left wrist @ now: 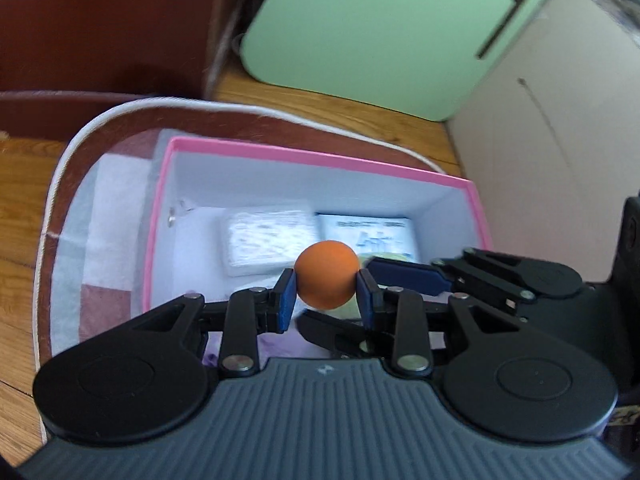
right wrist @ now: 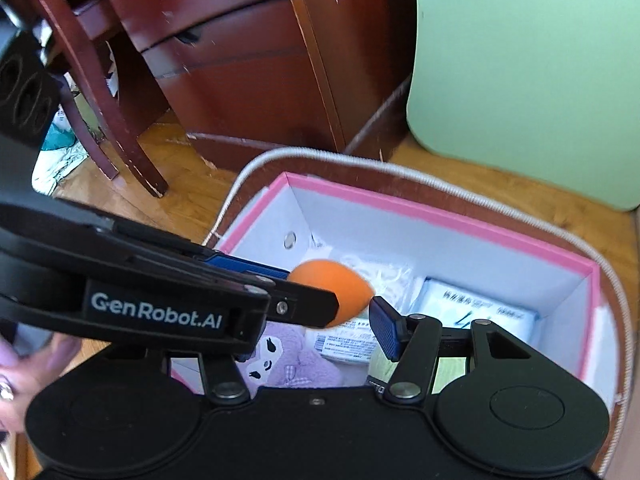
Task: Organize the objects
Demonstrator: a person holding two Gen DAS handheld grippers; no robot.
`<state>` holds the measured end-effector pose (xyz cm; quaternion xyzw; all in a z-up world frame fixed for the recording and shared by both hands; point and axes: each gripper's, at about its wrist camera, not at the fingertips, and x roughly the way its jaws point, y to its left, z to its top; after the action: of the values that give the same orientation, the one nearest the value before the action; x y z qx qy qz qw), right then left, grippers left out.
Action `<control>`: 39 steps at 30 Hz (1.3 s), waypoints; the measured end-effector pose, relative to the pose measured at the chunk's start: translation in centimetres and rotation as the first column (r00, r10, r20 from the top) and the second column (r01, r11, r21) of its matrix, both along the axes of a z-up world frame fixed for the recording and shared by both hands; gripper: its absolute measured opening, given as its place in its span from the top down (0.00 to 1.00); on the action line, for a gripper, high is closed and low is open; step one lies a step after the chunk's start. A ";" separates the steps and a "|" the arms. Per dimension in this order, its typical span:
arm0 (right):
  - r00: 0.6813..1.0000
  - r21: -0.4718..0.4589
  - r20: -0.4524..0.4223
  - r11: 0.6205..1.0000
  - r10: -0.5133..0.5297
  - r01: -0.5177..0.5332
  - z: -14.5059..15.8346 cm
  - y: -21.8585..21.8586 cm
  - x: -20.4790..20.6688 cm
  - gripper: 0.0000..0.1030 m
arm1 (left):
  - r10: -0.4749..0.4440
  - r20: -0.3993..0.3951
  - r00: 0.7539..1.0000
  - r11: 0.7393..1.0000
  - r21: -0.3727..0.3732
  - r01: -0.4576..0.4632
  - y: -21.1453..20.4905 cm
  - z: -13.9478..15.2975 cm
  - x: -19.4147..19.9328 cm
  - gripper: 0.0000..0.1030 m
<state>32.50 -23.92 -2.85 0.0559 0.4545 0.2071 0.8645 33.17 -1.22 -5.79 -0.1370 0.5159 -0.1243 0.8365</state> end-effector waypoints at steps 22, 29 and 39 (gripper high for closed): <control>0.998 -0.097 0.001 0.993 -0.062 0.062 -3.2 -0.1 -3.2 0.31 | 0.031 -0.049 0.998 0.993 0.118 -0.025 -1.3 -3.7 0.2 0.53; 0.996 -0.095 0.015 0.992 -0.085 0.086 -1.7 -0.4 -5.0 0.31 | -0.004 -0.034 0.999 0.973 0.228 0.012 -1.5 0.1 -2.7 0.35; 0.985 -0.114 -0.001 0.979 -0.172 0.170 2.0 -1.7 -9.1 0.28 | -0.008 -0.023 1.000 0.976 0.218 0.013 -0.1 5.8 -7.6 0.18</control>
<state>23.39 -25.66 -0.87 0.0467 0.4636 0.1055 0.8785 25.61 -1.33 -0.01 -0.0429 0.5362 -0.0697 0.8401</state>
